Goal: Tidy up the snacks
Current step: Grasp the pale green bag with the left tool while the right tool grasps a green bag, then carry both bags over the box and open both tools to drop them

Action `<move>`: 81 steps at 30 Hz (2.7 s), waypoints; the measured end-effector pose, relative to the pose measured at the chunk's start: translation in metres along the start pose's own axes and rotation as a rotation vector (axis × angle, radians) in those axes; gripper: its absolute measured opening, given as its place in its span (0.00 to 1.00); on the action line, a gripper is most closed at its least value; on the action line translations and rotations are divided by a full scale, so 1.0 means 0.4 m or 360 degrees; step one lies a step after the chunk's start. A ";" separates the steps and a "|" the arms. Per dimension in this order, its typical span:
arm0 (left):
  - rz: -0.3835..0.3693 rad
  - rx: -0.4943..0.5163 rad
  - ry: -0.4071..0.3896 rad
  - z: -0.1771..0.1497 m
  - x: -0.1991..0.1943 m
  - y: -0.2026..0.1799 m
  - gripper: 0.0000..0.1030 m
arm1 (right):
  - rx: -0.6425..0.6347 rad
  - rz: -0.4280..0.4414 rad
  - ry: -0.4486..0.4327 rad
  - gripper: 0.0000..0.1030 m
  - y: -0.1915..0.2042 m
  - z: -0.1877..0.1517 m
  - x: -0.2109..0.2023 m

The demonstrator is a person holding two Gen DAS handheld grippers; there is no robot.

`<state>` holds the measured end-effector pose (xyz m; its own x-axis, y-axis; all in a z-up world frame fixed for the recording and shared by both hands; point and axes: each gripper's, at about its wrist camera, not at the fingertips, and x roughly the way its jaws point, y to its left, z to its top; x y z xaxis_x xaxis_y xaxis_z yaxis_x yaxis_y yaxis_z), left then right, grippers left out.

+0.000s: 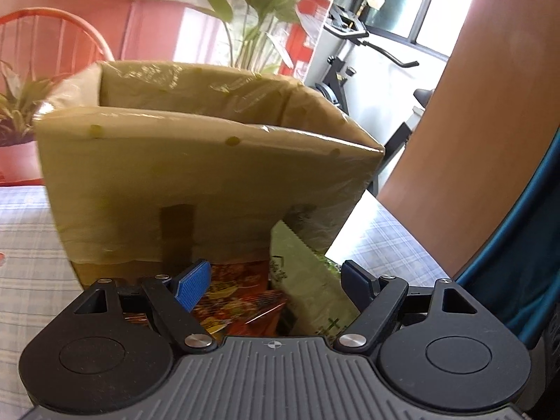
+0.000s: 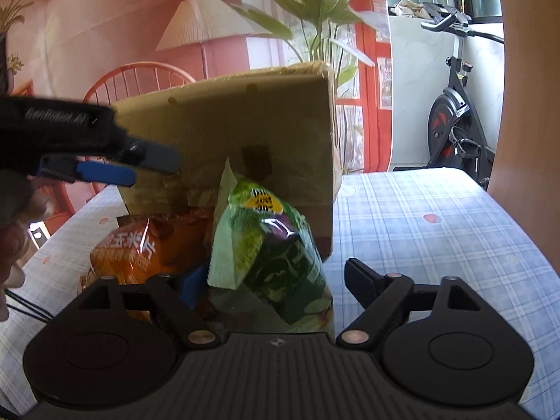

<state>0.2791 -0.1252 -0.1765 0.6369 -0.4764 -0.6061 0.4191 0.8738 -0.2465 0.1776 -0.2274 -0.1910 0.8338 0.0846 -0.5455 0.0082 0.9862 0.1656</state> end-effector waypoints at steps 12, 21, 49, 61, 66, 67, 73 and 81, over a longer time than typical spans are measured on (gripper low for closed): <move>-0.0052 0.0064 0.0105 0.004 0.097 -0.048 0.80 | -0.0023 0.0055 0.0069 0.84 0.000 -0.019 0.040; -0.0136 0.0098 0.0211 0.005 0.163 -0.055 0.70 | -0.0034 0.0092 0.0040 0.73 -0.014 -0.024 0.064; -0.0350 0.0151 -0.0128 0.154 -0.132 -0.052 0.57 | -0.0249 0.0222 -0.0229 0.53 0.093 0.173 -0.125; -0.0345 0.0036 -0.0320 0.210 -0.262 -0.013 0.57 | -0.0429 0.0315 -0.0351 0.53 0.192 0.288 -0.170; -0.0352 -0.0011 -0.0347 0.207 -0.290 0.002 0.57 | -0.0454 0.0336 -0.0356 0.53 0.210 0.302 -0.177; -0.0353 -0.0016 -0.0353 0.208 -0.295 0.003 0.57 | -0.0457 0.0338 -0.0356 0.53 0.214 0.304 -0.178; -0.0335 -0.0005 -0.0416 0.212 -0.330 0.005 0.57 | -0.0487 0.0348 -0.0391 0.54 0.230 0.321 -0.193; -0.0288 0.0004 -0.0547 0.267 -0.343 0.031 0.57 | -0.0643 0.0336 -0.0502 0.53 0.254 0.377 -0.166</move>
<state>0.2659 -0.0594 -0.0154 0.7320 -0.6280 -0.2644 0.5458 0.7727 -0.3241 0.2062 -0.1543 -0.0141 0.9198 0.3007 -0.2521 -0.3375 0.9339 -0.1176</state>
